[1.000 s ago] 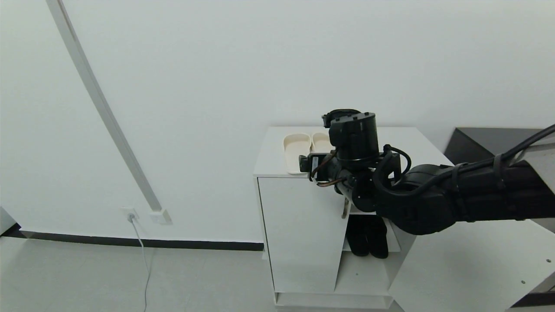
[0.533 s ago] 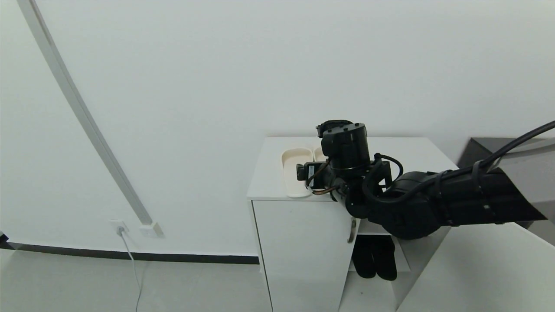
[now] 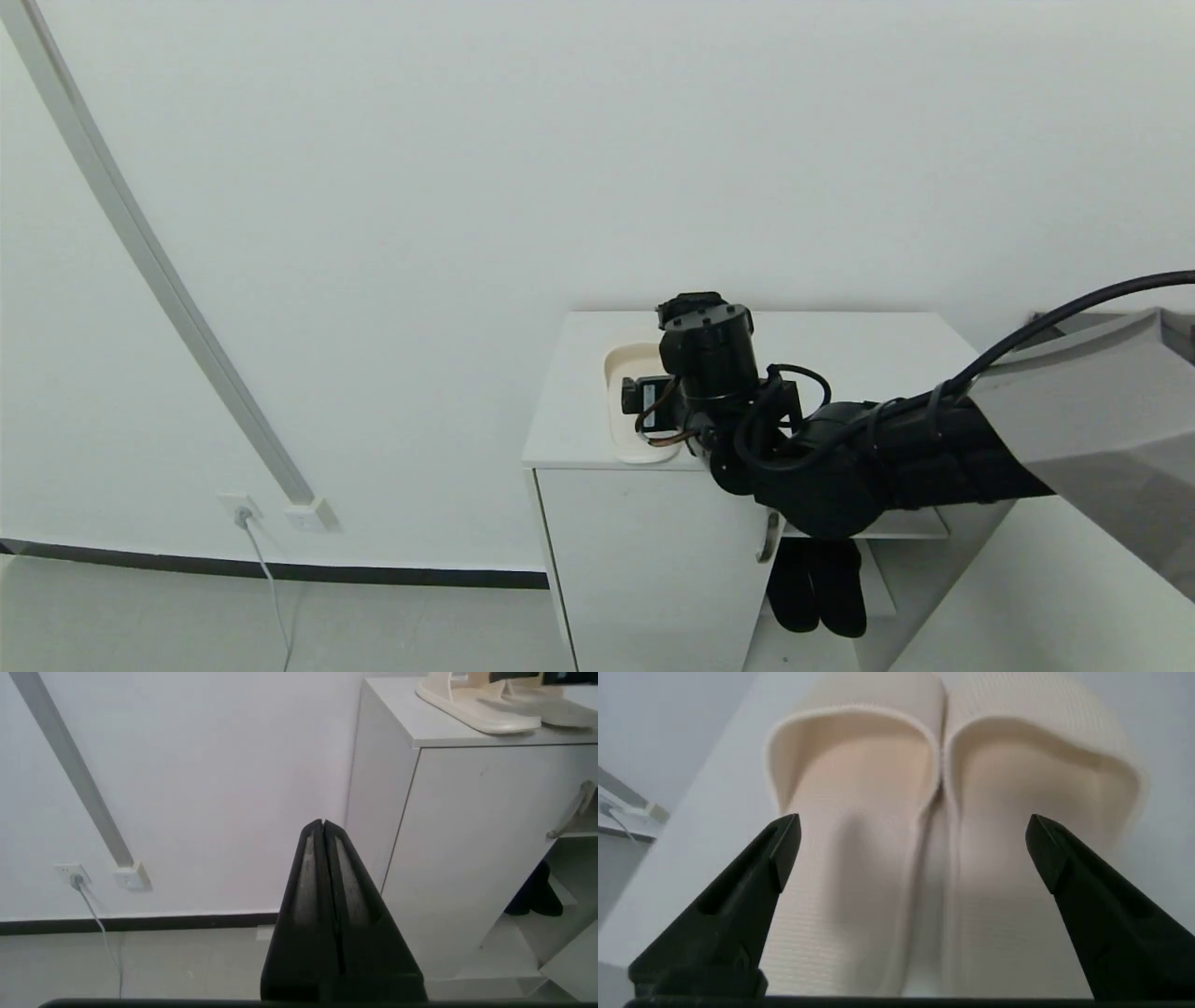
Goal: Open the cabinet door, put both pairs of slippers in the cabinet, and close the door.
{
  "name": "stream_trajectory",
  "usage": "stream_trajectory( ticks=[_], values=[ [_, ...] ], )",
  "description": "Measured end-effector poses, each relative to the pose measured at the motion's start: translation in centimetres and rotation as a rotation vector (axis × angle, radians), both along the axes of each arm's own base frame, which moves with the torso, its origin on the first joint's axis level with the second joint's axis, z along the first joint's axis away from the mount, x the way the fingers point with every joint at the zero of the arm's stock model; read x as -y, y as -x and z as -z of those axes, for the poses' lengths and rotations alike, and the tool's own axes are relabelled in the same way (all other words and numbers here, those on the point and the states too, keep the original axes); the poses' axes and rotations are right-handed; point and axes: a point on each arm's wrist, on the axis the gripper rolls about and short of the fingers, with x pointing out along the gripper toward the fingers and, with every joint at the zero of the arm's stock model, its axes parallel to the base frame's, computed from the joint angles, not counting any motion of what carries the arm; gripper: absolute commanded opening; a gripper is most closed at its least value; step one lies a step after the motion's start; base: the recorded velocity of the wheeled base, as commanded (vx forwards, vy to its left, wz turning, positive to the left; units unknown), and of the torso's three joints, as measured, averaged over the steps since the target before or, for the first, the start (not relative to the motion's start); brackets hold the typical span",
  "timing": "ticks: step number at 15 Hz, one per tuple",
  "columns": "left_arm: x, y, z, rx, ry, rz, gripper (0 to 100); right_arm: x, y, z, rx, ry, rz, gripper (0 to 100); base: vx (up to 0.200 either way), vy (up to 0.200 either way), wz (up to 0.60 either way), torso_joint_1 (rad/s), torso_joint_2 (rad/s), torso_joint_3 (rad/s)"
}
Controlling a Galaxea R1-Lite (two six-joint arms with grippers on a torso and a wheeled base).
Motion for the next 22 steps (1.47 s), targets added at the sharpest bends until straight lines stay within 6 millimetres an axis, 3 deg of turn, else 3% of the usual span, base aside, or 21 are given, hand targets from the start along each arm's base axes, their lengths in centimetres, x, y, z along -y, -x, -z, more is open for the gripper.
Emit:
stream_trajectory(
  ticks=[12,13,22],
  values=[
    [0.0,0.0,0.0,0.0,0.0,-0.001,0,-0.6,-6.9,1.1,0.082,0.042,0.068,100,0.0,0.0,0.0,0.0,0.0,0.0],
    [0.0,0.0,0.0,0.0,0.0,-0.001,0,-0.8,-7.0,1.3,0.084,0.047,0.068,0,0.0,0.0,0.0,0.0,0.0,0.0],
    [0.0,0.0,0.0,0.0,0.001,-0.001,0,-1.3,-6.9,1.9,0.079,0.052,0.058,0,0.0,0.0,0.0,0.0,0.0,0.0]
  ],
)
